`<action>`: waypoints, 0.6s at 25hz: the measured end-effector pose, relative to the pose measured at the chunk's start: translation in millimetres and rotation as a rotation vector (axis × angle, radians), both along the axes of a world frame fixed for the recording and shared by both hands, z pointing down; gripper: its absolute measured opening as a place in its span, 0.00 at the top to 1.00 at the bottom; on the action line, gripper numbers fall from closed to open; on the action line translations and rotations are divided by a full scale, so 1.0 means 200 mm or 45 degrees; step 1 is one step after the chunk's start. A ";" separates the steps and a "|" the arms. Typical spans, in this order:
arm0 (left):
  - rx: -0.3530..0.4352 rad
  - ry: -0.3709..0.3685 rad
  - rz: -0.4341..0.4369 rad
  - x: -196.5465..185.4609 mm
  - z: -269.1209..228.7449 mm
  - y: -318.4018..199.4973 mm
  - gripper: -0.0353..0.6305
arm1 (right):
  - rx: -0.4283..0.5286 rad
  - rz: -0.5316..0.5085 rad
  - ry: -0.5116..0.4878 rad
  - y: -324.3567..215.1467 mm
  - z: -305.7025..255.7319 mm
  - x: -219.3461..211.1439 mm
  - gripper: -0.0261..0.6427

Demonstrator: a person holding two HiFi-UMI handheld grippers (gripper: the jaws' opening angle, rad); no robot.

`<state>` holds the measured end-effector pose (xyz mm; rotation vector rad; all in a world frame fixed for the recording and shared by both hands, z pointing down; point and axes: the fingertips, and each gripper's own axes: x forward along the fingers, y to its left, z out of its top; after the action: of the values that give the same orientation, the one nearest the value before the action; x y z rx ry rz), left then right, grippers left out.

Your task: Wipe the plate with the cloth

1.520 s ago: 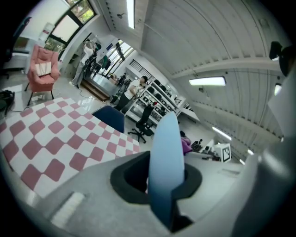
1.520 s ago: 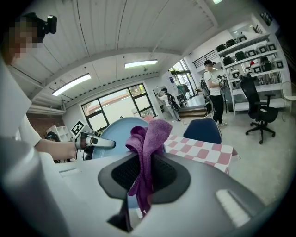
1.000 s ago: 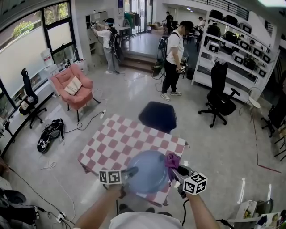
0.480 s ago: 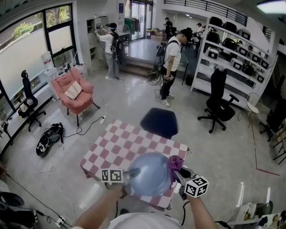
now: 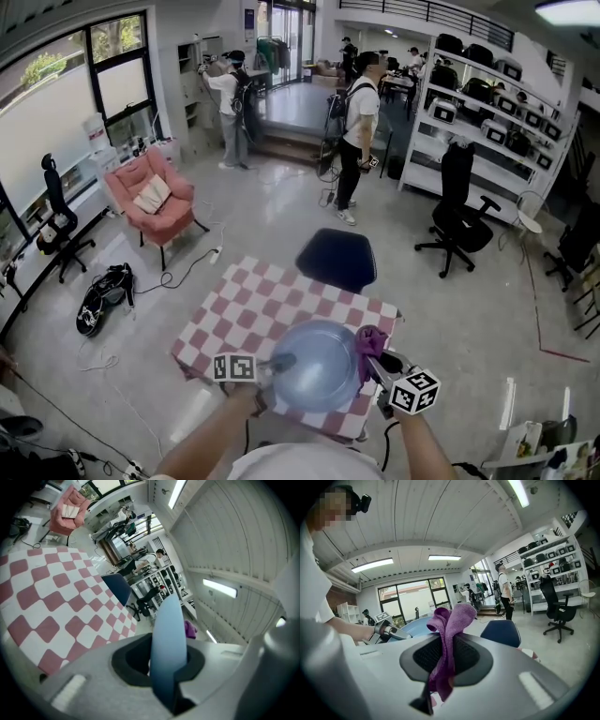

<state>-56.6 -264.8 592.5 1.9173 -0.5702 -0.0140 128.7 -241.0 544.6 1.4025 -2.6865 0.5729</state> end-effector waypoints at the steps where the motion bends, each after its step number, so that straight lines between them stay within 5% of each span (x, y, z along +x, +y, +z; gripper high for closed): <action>1: -0.001 0.000 0.003 0.00 0.00 -0.01 0.87 | 0.002 0.003 0.000 -0.01 0.00 0.00 0.87; 15: -0.013 -0.004 -0.001 -0.05 0.03 -0.16 0.87 | 0.009 0.025 0.031 -0.14 -0.02 0.06 0.87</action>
<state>-66.6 -297.7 598.5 1.9076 -0.5718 -0.0083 139.8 -268.7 540.7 1.4297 -2.6620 0.5447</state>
